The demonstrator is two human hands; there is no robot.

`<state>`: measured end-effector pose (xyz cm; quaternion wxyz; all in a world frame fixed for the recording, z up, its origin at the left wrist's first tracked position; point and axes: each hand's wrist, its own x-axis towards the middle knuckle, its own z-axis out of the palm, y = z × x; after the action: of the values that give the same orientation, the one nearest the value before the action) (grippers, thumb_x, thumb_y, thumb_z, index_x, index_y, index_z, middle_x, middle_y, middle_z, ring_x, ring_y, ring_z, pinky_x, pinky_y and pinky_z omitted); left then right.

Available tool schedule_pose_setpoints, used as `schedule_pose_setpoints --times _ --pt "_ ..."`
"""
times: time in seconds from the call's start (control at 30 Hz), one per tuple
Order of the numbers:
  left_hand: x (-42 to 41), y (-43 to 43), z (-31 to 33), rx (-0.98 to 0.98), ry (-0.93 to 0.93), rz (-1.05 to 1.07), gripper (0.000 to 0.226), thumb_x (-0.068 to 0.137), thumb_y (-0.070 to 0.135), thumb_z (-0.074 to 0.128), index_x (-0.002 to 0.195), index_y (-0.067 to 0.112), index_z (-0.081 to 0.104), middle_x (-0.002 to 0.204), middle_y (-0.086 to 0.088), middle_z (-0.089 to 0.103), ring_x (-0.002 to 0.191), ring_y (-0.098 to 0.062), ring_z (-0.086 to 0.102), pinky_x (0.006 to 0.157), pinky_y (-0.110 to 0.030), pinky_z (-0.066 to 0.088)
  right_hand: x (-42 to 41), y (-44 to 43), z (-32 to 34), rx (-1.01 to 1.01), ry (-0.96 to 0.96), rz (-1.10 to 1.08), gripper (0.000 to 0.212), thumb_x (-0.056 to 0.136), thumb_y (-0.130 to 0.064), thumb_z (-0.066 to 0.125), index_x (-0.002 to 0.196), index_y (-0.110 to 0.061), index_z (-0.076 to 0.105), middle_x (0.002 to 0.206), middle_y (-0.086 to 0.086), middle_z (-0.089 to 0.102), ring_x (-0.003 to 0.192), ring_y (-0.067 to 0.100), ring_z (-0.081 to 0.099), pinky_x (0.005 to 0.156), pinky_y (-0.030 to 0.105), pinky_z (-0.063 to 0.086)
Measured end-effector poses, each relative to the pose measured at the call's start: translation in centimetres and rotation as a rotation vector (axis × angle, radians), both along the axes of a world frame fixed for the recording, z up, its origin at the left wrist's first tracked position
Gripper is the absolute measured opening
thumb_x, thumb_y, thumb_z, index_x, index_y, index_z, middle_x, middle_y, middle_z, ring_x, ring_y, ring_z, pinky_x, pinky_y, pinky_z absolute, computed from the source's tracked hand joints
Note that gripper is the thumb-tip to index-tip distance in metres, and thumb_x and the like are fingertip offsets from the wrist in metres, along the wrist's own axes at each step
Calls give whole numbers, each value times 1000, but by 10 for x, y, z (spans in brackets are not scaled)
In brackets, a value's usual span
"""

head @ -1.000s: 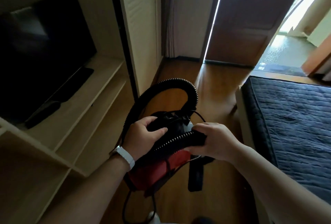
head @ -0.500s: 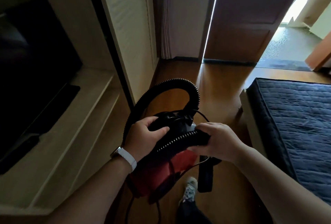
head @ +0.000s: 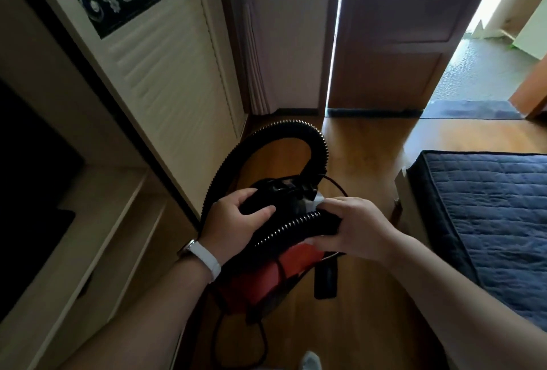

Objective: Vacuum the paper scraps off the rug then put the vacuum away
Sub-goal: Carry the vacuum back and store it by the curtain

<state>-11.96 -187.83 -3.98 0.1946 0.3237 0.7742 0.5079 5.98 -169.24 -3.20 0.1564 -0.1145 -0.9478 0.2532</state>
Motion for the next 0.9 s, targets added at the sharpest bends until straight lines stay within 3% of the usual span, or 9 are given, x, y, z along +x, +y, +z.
schedule_pose_setpoints --times 0.13,0.27,0.37,0.47,0.57,0.67,0.77,0.83,0.9 --pt "-32 53 13 15 28 8 41 67 55 76 103 36 75 93 20 74 86 1 70 76 -22 57 -26 48 10 53 42 -50 47 63 -72 68 80 -28 62 66 -20 52 62 1 47 56 13 38" --pt "-68 108 10 12 48 -84 29 69 54 74 97 46 72 88 22 74 81 3 70 69 -14 54 -57 98 9 67 33 -79 46 64 -69 68 77 -25 62 66 -22 48 62 1 45 57 11 34" --pt "-103 155 1 -20 48 -147 28 70 55 73 96 45 73 87 21 74 80 2 70 71 -21 56 -83 133 6 41 14 -124 42 64 -67 70 79 -29 59 64 -27 41 62 1 43 58 10 31" --pt "-142 208 -11 -18 57 -204 25 71 56 73 95 51 71 87 24 73 80 4 69 67 -14 54 -113 173 -1 38 -5 -167 39 65 -63 73 81 -30 61 65 -32 41 63 -1 43 60 8 30" --pt "-186 261 -23 -14 21 -290 22 76 48 76 97 51 70 88 23 73 80 3 70 67 -12 53 -148 211 -2 -9 -44 -182 34 68 -55 78 88 -34 62 69 -32 46 65 0 50 61 15 39" --pt "-227 314 -26 -60 -8 -337 39 75 51 77 111 38 72 99 16 74 92 -1 69 79 -23 58 -178 245 4 -30 -84 -219 34 70 -49 84 92 -27 69 76 -20 60 70 13 63 65 30 52" --pt "-264 366 -20 -75 16 -397 46 76 51 78 116 29 72 98 17 74 90 2 69 83 -31 59 -207 281 14 33 -78 -291 38 70 -48 85 92 -21 71 78 -12 67 71 15 66 66 32 54" --pt "-284 395 -16 -62 37 -427 43 78 44 81 116 26 72 95 19 74 88 7 67 82 -24 58 -223 300 16 18 -44 -321 36 70 -47 86 90 -22 70 77 -11 67 70 14 65 65 32 53" --pt "-302 420 -12 -43 76 -431 47 77 44 82 119 24 71 95 23 71 90 14 63 80 -9 52 -237 318 18 3 -40 -340 39 70 -54 81 86 -20 69 75 -12 65 68 13 63 64 33 53"
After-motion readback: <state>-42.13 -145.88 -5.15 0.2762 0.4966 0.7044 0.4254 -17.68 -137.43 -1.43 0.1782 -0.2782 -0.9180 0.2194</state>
